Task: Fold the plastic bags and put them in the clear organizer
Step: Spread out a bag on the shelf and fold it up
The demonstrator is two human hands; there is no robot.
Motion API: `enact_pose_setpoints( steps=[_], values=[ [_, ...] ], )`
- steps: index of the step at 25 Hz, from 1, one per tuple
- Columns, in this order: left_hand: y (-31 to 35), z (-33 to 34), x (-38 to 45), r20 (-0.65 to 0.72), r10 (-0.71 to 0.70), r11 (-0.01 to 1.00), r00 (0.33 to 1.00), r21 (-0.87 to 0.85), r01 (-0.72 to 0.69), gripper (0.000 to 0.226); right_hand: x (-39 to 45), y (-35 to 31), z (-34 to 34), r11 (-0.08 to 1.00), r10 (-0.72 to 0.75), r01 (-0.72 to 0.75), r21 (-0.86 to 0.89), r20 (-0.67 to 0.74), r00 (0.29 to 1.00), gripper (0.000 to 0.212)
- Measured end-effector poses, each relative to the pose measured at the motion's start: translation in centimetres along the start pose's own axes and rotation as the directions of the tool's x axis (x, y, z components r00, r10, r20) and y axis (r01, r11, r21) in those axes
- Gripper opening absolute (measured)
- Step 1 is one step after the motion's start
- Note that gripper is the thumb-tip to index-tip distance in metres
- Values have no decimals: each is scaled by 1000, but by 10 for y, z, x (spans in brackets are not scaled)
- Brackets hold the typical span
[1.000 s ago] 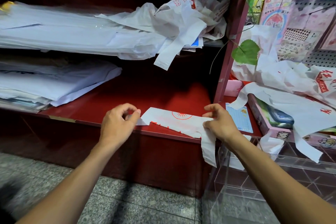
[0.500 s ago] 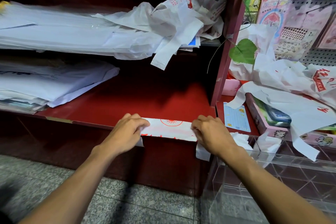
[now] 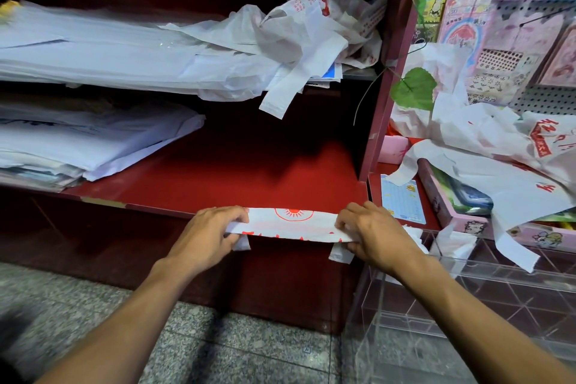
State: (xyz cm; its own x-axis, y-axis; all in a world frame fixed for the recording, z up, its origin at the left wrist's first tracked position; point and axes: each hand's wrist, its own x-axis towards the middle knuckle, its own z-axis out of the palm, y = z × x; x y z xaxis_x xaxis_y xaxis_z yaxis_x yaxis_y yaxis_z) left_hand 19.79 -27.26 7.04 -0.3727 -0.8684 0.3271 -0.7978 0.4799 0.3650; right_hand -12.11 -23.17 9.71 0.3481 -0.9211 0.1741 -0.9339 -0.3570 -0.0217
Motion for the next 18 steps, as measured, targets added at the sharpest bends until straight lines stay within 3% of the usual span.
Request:
enact_pose_setpoints(
  steps=[2, 4, 5, 7, 8, 10, 12, 15, 16, 18],
  values=[
    [0, -6, 2, 18, -27, 991, 999, -134, 29, 17, -1, 3, -6, 988, 33, -31, 152, -14, 999, 18],
    [2, -14, 4, 57, -105, 921, 993, -371, 118, 9, -1, 7, -13, 905, 144, -121, 407, -24, 989, 19],
    [6, -19, 5, 66, -161, 856, 985, -487, 173, 7, 0, 8, -18, 797, 225, -165, 582, -32, 974, 21],
    [14, -27, 9, 59, -291, 705, 955, -661, 256, 4, 5, 8, -31, 461, 414, -176, 870, -35, 910, 18],
    [19, -29, 11, 72, -342, 624, 937, -728, 284, 5, 10, 8, -36, 313, 494, -159, 936, -17, 870, 19],
    [29, -32, 15, 146, -367, 500, 919, -802, 327, 18, 21, 10, -39, 152, 595, -159, 975, 38, 803, 27],
    [34, -31, 15, 217, -342, 489, 914, -790, 370, 26, 32, 10, -35, 156, 649, -236, 959, 80, 757, 37],
    [34, -22, 10, 266, -329, 529, 906, -743, 410, 19, 42, 8, -18, 326, 690, -340, 882, 23, 723, 38],
    [33, -20, 10, 254, -343, 533, 904, -740, 410, 16, 45, 7, -13, 312, 711, -348, 884, 26, 703, 38],
    [35, -16, 14, 191, -399, 529, 897, -751, 395, 18, 52, 4, -8, 172, 733, -289, 942, 74, 676, 39]
  ],
)
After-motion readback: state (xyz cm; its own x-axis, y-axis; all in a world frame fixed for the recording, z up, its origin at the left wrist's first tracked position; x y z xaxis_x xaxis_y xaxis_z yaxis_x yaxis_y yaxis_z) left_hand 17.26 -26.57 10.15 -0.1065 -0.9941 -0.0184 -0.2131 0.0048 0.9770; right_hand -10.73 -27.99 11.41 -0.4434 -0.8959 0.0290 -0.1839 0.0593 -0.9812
